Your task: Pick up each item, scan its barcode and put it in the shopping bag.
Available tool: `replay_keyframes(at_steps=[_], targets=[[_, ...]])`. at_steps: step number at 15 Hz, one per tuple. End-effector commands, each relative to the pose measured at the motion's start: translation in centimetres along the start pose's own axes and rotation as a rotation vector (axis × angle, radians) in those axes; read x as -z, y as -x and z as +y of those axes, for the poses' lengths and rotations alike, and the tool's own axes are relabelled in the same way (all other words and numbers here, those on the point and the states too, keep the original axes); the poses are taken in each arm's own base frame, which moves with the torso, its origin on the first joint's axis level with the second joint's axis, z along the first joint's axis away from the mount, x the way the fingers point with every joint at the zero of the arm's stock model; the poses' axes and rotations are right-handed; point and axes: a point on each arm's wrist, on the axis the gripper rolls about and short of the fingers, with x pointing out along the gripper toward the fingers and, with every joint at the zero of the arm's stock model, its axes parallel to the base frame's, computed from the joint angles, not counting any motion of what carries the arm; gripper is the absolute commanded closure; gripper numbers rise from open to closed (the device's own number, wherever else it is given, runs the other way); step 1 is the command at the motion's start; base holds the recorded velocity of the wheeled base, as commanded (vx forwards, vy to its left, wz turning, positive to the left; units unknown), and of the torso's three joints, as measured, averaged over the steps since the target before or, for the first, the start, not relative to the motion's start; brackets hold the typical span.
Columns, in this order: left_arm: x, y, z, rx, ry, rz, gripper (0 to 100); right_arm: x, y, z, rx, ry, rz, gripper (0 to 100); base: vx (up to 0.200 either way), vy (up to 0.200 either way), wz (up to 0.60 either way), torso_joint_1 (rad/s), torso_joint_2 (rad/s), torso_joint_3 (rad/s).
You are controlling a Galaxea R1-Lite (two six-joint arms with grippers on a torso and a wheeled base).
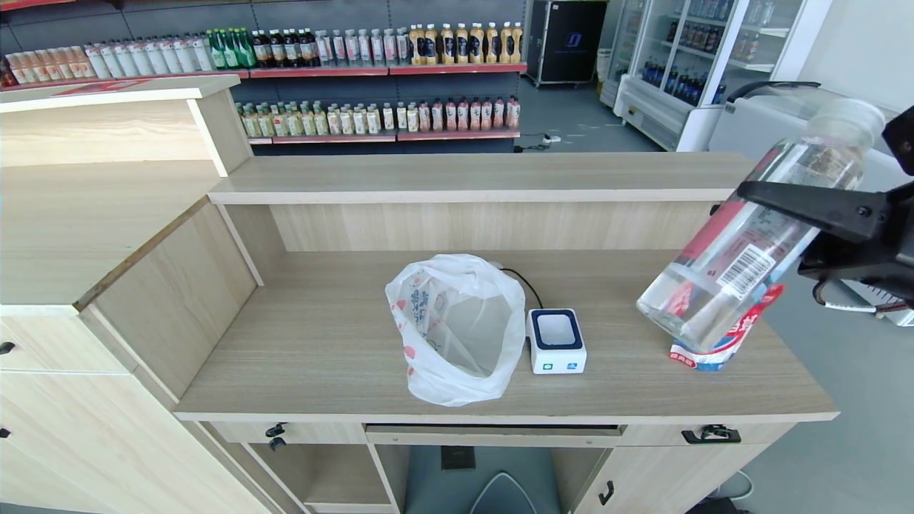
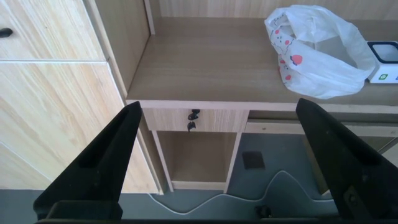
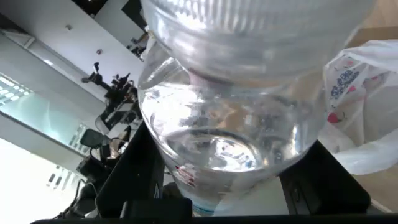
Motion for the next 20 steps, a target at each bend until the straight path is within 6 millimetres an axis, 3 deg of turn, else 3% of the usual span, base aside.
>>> replay_keyframes(at_steps=[1, 8, 20], targets=[[0.0, 0.0, 0.0, 0.0, 0.0, -0.001, 0, 0.4, 0.9, 5.4, -0.154, 0.023, 0.009, 100, 0.0, 0.0, 0.0, 0.0, 0.0, 0.0], [0.0, 0.0, 0.0, 0.0, 0.0, 0.001, 0, 1.2, 1.7, 8.0, -0.274, 0.028, 0.064, 100, 0.0, 0.0, 0.0, 0.0, 0.0, 0.0], [0.0, 0.0, 0.0, 0.0, 0.0, -0.001, 0, 3.3, 3.3, 8.6, -0.251, 0.004, 0.115, 100, 0.0, 0.0, 0.0, 0.0, 0.0, 0.0]])
